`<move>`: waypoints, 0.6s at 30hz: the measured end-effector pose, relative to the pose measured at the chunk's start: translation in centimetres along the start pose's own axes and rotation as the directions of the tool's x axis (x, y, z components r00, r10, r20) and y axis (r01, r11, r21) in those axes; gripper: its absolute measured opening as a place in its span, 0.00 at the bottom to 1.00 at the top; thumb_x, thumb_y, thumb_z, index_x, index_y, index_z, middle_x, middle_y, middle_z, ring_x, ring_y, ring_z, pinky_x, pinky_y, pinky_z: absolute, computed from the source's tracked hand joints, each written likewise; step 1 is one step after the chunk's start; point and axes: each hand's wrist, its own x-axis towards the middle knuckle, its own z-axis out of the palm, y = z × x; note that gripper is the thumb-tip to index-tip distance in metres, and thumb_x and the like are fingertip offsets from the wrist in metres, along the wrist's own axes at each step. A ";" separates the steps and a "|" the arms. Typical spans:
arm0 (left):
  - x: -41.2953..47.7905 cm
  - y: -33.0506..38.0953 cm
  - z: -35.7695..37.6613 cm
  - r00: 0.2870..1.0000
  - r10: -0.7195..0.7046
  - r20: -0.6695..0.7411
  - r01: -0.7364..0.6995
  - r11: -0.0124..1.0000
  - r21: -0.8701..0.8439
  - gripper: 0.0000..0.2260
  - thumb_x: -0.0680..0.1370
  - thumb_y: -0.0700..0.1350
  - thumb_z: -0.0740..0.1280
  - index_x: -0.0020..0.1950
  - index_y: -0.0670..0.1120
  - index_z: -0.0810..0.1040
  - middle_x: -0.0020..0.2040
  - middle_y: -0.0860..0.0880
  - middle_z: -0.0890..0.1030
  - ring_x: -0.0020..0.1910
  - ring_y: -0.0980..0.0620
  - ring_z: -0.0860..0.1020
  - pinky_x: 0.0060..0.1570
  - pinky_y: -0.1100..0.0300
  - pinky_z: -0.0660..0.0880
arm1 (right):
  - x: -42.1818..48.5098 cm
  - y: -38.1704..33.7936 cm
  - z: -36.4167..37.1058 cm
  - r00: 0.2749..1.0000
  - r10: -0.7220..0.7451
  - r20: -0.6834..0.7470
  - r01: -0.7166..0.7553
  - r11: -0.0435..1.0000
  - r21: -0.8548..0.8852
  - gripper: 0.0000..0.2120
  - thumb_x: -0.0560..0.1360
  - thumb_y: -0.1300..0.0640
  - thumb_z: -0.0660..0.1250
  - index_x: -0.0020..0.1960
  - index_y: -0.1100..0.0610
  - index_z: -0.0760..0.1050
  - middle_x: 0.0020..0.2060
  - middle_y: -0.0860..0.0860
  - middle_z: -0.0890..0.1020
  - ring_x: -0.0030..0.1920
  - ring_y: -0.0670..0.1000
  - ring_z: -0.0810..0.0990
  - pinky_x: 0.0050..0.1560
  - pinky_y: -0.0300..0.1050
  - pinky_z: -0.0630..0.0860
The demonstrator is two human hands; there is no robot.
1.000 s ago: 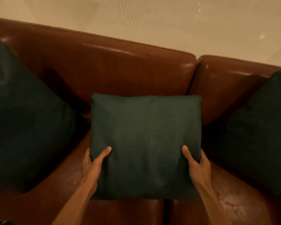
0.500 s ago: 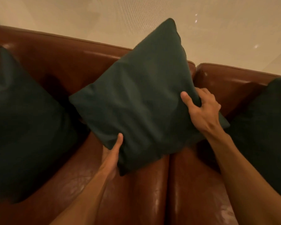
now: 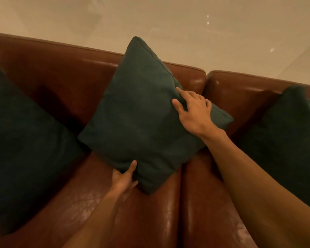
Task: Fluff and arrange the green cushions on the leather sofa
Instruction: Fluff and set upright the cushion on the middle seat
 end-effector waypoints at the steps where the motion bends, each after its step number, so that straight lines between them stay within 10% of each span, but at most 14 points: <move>1: 0.0 -0.1 -0.1 1.000 -0.003 -0.007 0.004 0.999 0.035 0.23 0.74 0.47 0.74 0.66 0.43 0.72 0.58 0.43 0.81 0.50 0.41 0.81 0.36 0.52 0.79 | -0.2 0.1 -0.1 1.000 -0.002 0.000 0.002 1.000 0.008 0.25 0.81 0.40 0.55 0.77 0.44 0.61 0.73 0.49 0.69 0.74 0.55 0.62 0.75 0.62 0.51; 4: -0.2 -0.2 -0.5 0.996 0.016 -0.084 -0.002 0.987 0.163 0.21 0.74 0.49 0.75 0.63 0.43 0.73 0.53 0.40 0.82 0.41 0.40 0.81 0.38 0.45 0.81 | -1.6 0.9 -0.4 1.000 0.014 -0.028 -0.013 0.999 0.037 0.26 0.80 0.40 0.57 0.77 0.42 0.60 0.75 0.50 0.65 0.77 0.55 0.57 0.76 0.64 0.49; 7: -0.4 0.1 -0.9 0.974 0.087 -0.211 -0.020 0.953 0.301 0.25 0.71 0.48 0.75 0.63 0.38 0.74 0.60 0.33 0.80 0.57 0.33 0.80 0.55 0.37 0.77 | -3.7 2.1 -1.2 0.995 0.042 -0.089 -0.032 0.994 0.102 0.24 0.79 0.43 0.60 0.74 0.44 0.65 0.74 0.52 0.67 0.76 0.56 0.61 0.75 0.64 0.55; 10: -3.3 0.9 -0.5 0.967 0.102 -0.232 -0.017 0.940 0.341 0.13 0.74 0.44 0.72 0.52 0.36 0.77 0.49 0.34 0.82 0.46 0.37 0.81 0.46 0.46 0.79 | -6.3 3.2 -2.4 0.992 0.032 -0.122 -0.008 0.982 0.190 0.20 0.78 0.47 0.61 0.68 0.48 0.73 0.67 0.53 0.76 0.69 0.55 0.71 0.69 0.60 0.66; 13: -7.1 1.1 1.3 0.990 0.103 -0.096 -0.051 0.898 0.438 0.04 0.77 0.36 0.67 0.43 0.42 0.77 0.35 0.42 0.77 0.29 0.46 0.75 0.30 0.59 0.73 | -9.7 4.1 -4.2 0.988 0.087 -0.130 -0.042 0.946 0.321 0.13 0.77 0.53 0.64 0.60 0.49 0.79 0.58 0.49 0.80 0.61 0.51 0.77 0.64 0.53 0.73; 18: -13.2 1.6 6.5 0.943 0.014 0.332 -0.237 0.729 0.642 0.08 0.79 0.36 0.66 0.45 0.48 0.76 0.42 0.46 0.79 0.34 0.49 0.78 0.32 0.59 0.72 | -16.4 5.9 -8.5 0.938 0.294 -0.184 -0.197 0.888 0.415 0.11 0.77 0.63 0.66 0.56 0.54 0.82 0.51 0.49 0.82 0.46 0.35 0.75 0.49 0.24 0.67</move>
